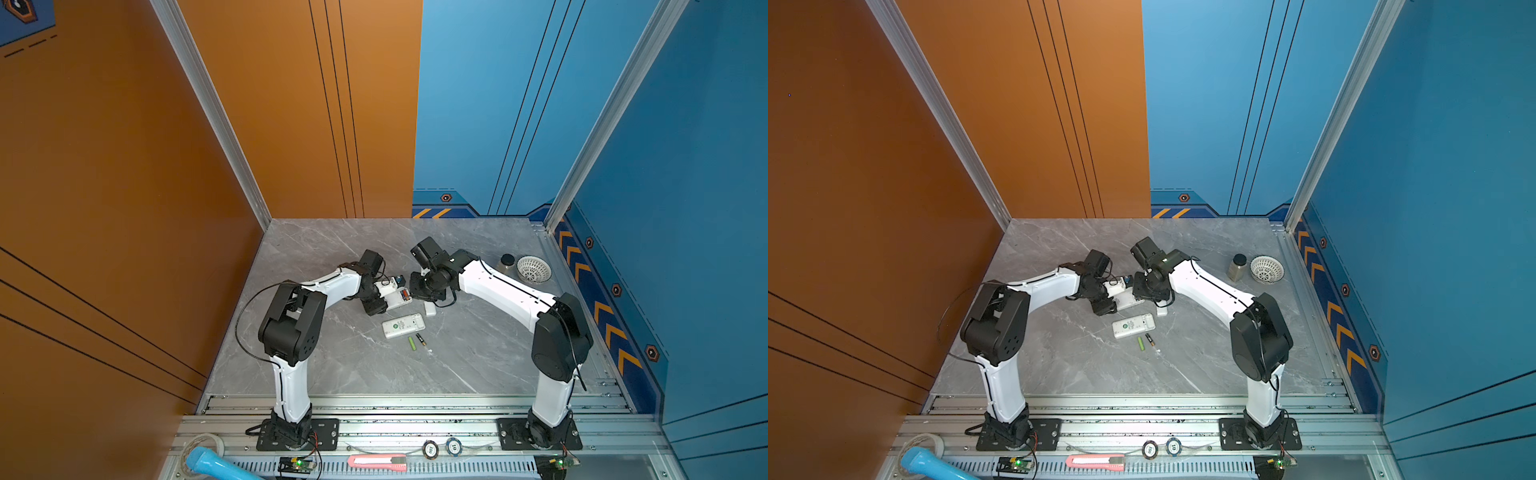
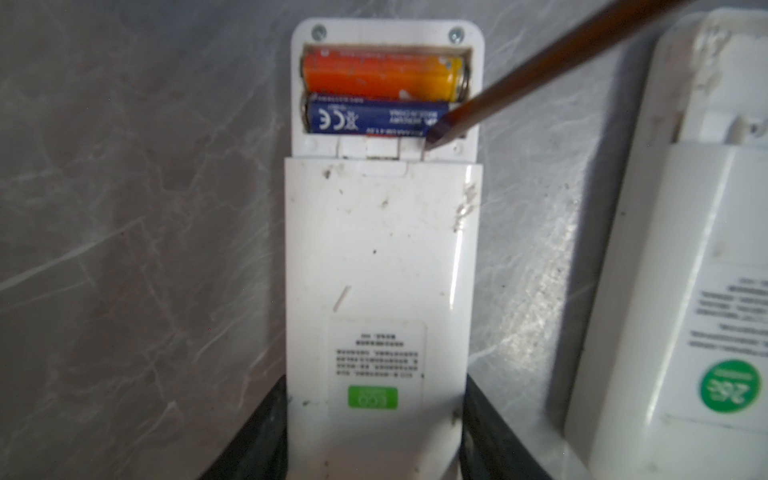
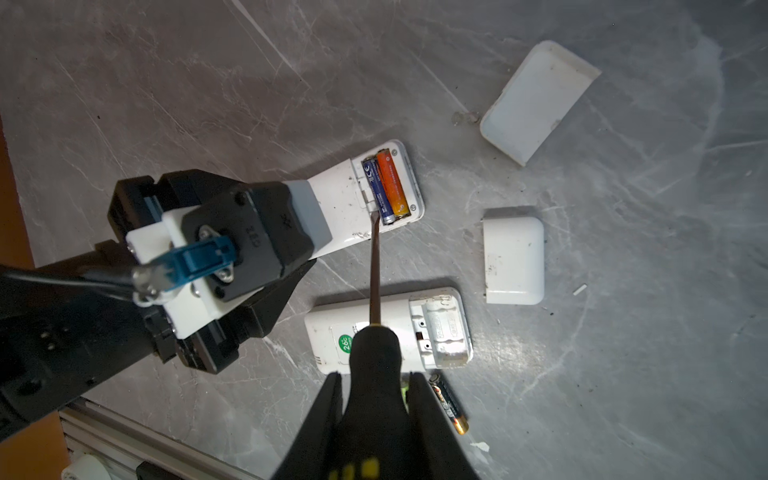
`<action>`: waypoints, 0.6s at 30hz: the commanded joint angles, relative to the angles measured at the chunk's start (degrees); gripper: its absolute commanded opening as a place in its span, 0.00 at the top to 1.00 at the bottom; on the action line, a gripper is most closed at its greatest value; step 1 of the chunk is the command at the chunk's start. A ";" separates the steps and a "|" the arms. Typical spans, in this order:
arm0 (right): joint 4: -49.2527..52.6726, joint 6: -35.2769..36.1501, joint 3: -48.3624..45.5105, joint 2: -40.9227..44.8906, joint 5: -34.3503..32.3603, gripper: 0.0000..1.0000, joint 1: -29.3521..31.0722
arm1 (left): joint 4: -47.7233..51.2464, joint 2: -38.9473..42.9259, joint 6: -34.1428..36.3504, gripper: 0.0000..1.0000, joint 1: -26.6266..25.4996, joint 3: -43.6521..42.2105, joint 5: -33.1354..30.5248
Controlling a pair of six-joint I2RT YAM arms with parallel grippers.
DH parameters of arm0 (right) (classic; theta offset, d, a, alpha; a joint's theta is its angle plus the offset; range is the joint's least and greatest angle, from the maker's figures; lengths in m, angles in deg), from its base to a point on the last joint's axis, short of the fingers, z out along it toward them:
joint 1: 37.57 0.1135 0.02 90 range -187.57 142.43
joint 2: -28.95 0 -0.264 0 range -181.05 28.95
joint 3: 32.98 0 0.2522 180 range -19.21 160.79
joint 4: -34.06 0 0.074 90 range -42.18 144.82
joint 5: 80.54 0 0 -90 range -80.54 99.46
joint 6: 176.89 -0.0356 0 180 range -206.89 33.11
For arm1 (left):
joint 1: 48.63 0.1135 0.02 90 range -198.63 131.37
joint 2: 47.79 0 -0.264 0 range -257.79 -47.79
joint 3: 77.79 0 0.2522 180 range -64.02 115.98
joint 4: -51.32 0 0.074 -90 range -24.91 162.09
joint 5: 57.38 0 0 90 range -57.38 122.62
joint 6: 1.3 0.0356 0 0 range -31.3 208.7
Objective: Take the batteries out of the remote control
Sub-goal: 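Hold the remote with the left gripper while the right aims the screwdriver tip, then pry the blue battery out with the screwdriver tip in the right gripper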
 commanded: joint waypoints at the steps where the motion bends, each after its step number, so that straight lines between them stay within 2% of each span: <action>1: 3.16 1.49 1.97 0.13 -1.31 1.00 0.07 | 1.09 0.62 0.49 0.64 -0.69 -1.40 -0.98; 18: 6.53 2.19 3.61 -0.85 -1.58 1.00 -0.12 | 0.93 0.49 0.48 0.67 -1.19 -1.23 -2.21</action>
